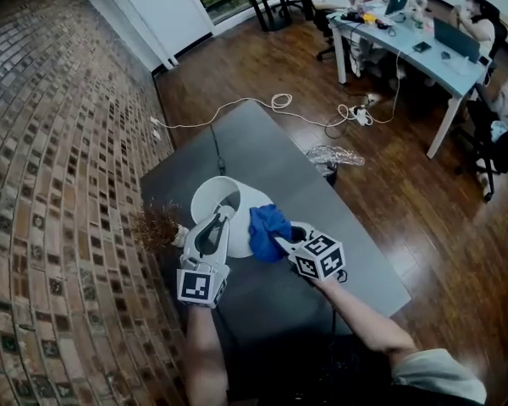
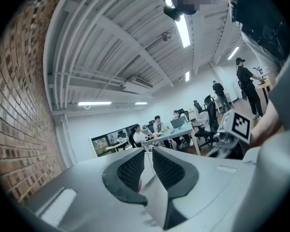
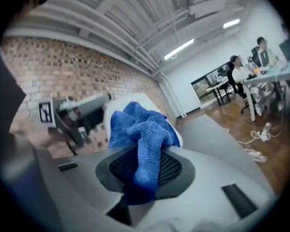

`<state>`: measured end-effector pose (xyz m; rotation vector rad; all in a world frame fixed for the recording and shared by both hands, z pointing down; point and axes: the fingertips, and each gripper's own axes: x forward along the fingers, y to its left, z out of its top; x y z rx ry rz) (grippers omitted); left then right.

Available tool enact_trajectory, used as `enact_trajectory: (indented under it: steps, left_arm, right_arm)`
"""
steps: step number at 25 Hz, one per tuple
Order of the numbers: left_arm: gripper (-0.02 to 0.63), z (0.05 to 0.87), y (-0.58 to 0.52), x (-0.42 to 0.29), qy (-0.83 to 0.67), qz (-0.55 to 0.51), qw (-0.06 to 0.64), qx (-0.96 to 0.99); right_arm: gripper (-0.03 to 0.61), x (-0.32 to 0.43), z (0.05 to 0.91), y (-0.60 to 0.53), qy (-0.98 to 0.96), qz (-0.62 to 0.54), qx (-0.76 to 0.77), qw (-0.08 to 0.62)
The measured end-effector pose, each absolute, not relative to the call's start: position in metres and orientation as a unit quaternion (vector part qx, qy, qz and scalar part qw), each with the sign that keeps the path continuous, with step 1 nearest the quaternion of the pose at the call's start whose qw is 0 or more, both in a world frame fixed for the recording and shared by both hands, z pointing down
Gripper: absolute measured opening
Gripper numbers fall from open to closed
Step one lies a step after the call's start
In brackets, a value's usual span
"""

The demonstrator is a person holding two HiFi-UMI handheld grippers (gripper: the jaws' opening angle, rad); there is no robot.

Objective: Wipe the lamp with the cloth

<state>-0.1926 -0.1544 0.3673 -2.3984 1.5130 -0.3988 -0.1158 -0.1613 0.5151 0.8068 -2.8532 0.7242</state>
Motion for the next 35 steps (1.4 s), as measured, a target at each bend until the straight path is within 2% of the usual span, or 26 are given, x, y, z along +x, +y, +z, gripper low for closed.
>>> enact_trajectory:
  steps: [2,4,6,10,12,14,17,21,23,25,27,30,32,35]
  left_arm:
    - [0.044,0.370,-0.154,-0.191,0.523,-0.147,0.137,-0.829]
    - [0.044,0.372,-0.154,-0.192,0.524,-0.154,0.136,-0.827]
    - [0.046,0.372,-0.155,-0.194,0.522,-0.152,0.137,-0.828]
    - [0.046,0.367,-0.155,-0.192,0.519,-0.146,0.135,-0.832]
    - [0.045,0.365,-0.154,-0.191,0.514,-0.128,0.132,-0.838]
    - [0.044,0.363,-0.154,-0.193,0.515,-0.111,0.124,-0.841]
    - [0.043,0.364,-0.155,-0.194,0.516,-0.107,0.118,-0.842]
    - [0.043,0.363,-0.155,-0.193,0.511,-0.103,0.115,-0.846]
    - [0.043,0.363,-0.155,-0.191,0.511,-0.104,0.117,-0.845]
    - [0.043,0.363,-0.155,-0.191,0.510,-0.103,0.119,-0.846]
    - [0.043,0.361,-0.155,-0.191,0.507,-0.090,0.109,-0.850]
    - [0.035,0.354,-0.151,-0.194,0.480,-0.038,0.060,-0.874]
    - [0.031,0.349,-0.149,-0.199,0.454,-0.001,0.027,-0.891]
    - [0.000,0.348,-0.148,-0.205,0.441,0.010,0.016,-0.897]
  right_arm:
    - [0.097,-0.098,0.569,-0.154,-0.917,0.246,0.293,0.111]
    - [0.097,-0.085,0.583,-0.149,-0.908,0.263,0.301,0.121]
    - [0.097,-0.084,0.543,-0.147,-0.923,0.233,0.294,0.080]
    - [0.097,-0.104,0.405,-0.141,-0.959,0.083,0.270,-0.035]
    - [0.097,-0.120,0.369,-0.137,-0.964,0.028,0.259,-0.053]
    - [0.097,-0.140,0.375,-0.137,-0.967,0.005,0.252,-0.033]
    - [0.097,-0.153,0.431,-0.131,-0.968,-0.019,0.251,0.017]
    - [0.097,-0.143,0.521,-0.111,-0.957,-0.038,0.253,0.138]
    - [0.097,-0.134,0.538,-0.104,-0.952,-0.016,0.256,0.167]
    - [0.097,-0.131,0.507,-0.101,-0.954,-0.020,0.260,0.145]
    - [0.097,-0.133,0.443,-0.099,-0.960,-0.045,0.263,0.083]
    - [0.097,-0.143,0.362,-0.099,-0.959,-0.090,0.269,0.018]
    - [0.097,-0.159,0.356,-0.105,-0.957,-0.098,0.271,0.022]
    - [0.097,-0.185,0.406,-0.109,-0.960,-0.085,0.259,0.064]
